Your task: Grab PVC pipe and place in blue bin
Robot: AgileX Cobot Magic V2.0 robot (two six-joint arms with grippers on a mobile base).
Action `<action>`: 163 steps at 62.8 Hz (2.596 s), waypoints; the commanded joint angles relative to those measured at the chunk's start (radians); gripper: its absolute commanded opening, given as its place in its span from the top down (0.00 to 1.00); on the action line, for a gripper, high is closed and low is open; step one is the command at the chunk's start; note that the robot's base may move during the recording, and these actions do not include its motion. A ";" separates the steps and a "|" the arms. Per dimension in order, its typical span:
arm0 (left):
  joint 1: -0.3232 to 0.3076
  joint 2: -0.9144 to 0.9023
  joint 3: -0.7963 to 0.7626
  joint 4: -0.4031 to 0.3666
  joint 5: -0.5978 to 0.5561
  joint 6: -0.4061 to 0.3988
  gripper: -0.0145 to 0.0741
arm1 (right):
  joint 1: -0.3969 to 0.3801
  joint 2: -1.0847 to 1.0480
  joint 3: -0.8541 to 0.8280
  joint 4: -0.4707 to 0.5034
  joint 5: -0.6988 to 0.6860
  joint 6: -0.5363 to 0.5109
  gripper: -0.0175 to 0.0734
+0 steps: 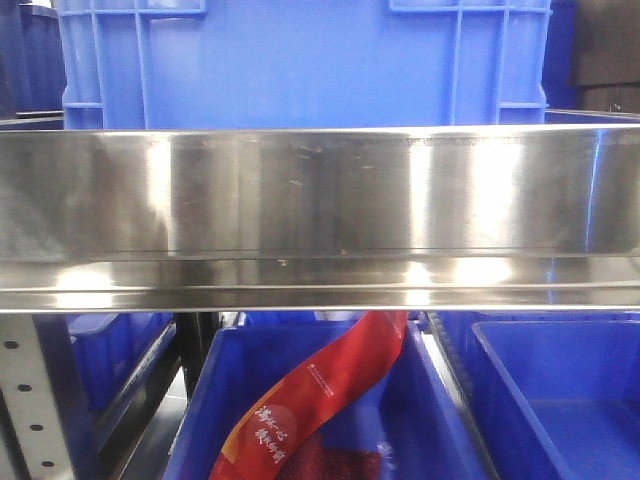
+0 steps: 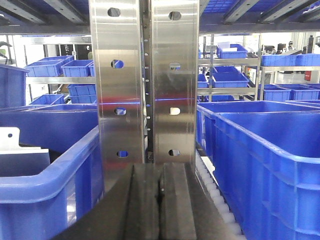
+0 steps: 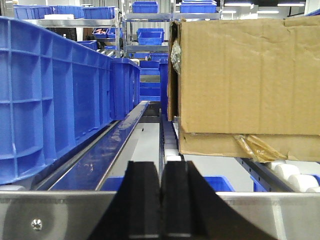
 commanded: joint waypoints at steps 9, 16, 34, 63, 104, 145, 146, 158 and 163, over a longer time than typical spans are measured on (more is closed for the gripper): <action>0.004 -0.004 -0.002 0.004 -0.026 -0.002 0.96 | 0.004 -0.003 0.001 0.004 0.021 -0.008 0.99; 0.004 -0.004 -0.002 0.004 -0.026 -0.002 0.96 | 0.011 -0.003 0.001 0.004 0.027 -0.008 0.99; 0.004 -0.004 -0.002 0.004 -0.026 -0.002 0.96 | 0.011 -0.003 0.001 0.004 -0.002 -0.008 0.99; 0.004 -0.004 -0.002 0.004 -0.026 -0.002 0.96 | 0.011 -0.003 0.001 0.004 -0.002 -0.008 0.99; -0.050 -0.203 0.326 -0.099 -0.042 -0.002 0.96 | 0.011 -0.003 0.001 0.004 -0.002 -0.008 0.99; -0.018 -0.409 0.517 -0.149 -0.002 0.079 0.96 | 0.011 -0.003 0.001 0.004 -0.001 -0.008 0.99; -0.018 -0.409 0.517 -0.149 -0.002 0.079 0.96 | 0.011 -0.003 0.001 0.004 -0.001 -0.008 0.99; -0.020 -0.409 0.517 -0.155 -0.058 0.079 0.96 | 0.011 -0.003 0.001 0.004 -0.001 -0.008 0.99; -0.020 -0.409 0.517 -0.155 -0.111 0.079 0.96 | 0.011 -0.003 0.001 0.004 -0.001 -0.008 0.99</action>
